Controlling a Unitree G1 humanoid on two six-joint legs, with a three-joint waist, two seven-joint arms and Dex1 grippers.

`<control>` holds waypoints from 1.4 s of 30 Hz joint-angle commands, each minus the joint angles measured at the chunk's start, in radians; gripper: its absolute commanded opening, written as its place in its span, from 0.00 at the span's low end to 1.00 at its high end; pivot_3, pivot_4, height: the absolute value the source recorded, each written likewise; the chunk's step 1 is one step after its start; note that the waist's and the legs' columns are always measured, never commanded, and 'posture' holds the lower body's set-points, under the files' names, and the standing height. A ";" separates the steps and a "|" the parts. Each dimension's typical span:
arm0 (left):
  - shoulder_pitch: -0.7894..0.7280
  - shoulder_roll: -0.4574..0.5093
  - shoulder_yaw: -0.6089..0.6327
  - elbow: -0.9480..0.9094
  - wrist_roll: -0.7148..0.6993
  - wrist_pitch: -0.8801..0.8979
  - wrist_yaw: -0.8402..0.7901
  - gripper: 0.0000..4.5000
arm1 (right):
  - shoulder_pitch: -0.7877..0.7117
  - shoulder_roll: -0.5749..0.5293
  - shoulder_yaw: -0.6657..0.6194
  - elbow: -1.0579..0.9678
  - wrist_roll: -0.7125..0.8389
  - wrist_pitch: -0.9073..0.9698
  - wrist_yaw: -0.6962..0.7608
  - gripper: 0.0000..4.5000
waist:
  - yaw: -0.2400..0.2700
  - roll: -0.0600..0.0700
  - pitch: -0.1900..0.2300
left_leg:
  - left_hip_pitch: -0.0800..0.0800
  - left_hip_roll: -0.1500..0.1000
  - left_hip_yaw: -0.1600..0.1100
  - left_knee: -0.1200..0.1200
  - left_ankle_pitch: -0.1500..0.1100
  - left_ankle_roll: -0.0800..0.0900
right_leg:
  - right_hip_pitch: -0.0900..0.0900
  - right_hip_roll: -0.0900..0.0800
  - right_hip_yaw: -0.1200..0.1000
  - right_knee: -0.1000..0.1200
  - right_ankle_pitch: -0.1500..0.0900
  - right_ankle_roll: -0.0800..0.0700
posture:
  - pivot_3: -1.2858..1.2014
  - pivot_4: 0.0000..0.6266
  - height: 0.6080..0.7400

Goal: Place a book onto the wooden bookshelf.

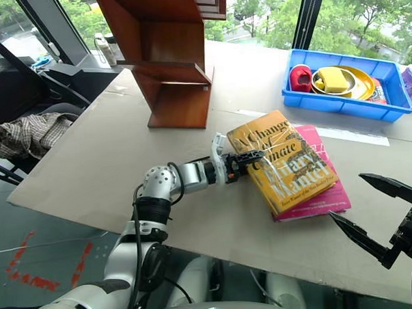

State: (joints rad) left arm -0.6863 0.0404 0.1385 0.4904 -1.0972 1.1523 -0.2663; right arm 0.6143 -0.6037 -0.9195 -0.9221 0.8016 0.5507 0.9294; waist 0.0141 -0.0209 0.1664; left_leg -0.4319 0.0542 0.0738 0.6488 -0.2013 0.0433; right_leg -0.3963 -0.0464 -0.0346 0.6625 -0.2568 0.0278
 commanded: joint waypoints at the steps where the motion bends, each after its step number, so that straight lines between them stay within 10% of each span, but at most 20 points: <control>1: -0.012 -0.012 0.040 0.011 0.014 -0.005 -0.040 0.34 | 0.005 -0.011 0.026 -0.004 -0.002 -0.038 -0.017 1.00 | 0.000 0.000 0.000 | 0.000 0.000 0.000 0.000 0.000 0.000 | 0.000 0.000 0.000 0.000 0.000 0.000 | 0.52 0.24 1.00; 4: 0.000 0.000 0.070 -0.014 0.023 -0.002 -0.061 0.12 | -0.013 -0.021 0.065 0.001 -0.009 -0.052 -0.035 1.00 | -0.001 0.000 0.000 | 0.000 0.000 0.000 0.000 0.000 0.000 | 0.000 0.000 0.000 0.000 0.000 0.000 | 0.52 0.24 1.00; 15: 0.028 0.335 0.152 -0.443 -0.027 0.025 -0.248 0.11 | -0.244 -0.115 0.279 0.154 -0.031 -0.092 -0.050 1.00 | 0.000 -0.001 0.001 | -0.001 0.001 0.000 -0.001 0.000 0.000 | -0.001 -0.003 0.000 0.000 0.000 -0.001 | 0.52 0.24 1.00; 22: 0.019 0.688 -0.114 -0.790 0.214 -0.127 -0.536 0.11 | -0.432 -0.157 0.423 0.310 -0.077 -0.136 -0.006 1.00 | 0.001 -0.003 0.002 | -0.002 -0.001 0.001 -0.002 -0.001 0.002 | -0.001 -0.007 -0.001 -0.002 0.000 -0.001 | 0.52 0.24 1.00; 32: -0.331 0.941 -0.249 -0.791 0.801 -0.651 -0.603 0.11 | -0.644 -0.148 0.481 0.450 -0.056 -0.168 0.001 1.00 | 0.000 -0.003 0.006 | -0.001 -0.001 0.006 -0.007 -0.001 0.002 | -0.002 -0.001 0.003 -0.006 0.001 0.002 | 0.52 0.24 1.00; 42: -0.758 0.917 -0.330 -0.679 0.833 -0.310 -0.693 0.11 | -0.799 -0.124 0.584 0.615 -0.134 -0.248 0.038 1.00 | -0.005 -0.003 0.009 | -0.009 -0.002 0.007 -0.002 -0.001 0.003 | -0.011 0.001 0.003 0.000 -0.001 0.010 | 0.52 0.24 1.00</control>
State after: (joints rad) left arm -1.4165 0.9520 -0.2133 -0.2106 -0.2768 0.8172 -0.9545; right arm -0.1674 -0.7254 -0.3267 -0.2975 0.6691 0.3307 0.9566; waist 0.0087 -0.0239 0.1750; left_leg -0.4410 0.0520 0.0809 0.6469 -0.2027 0.0458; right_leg -0.4085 -0.0450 -0.0304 0.6633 -0.2582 0.0377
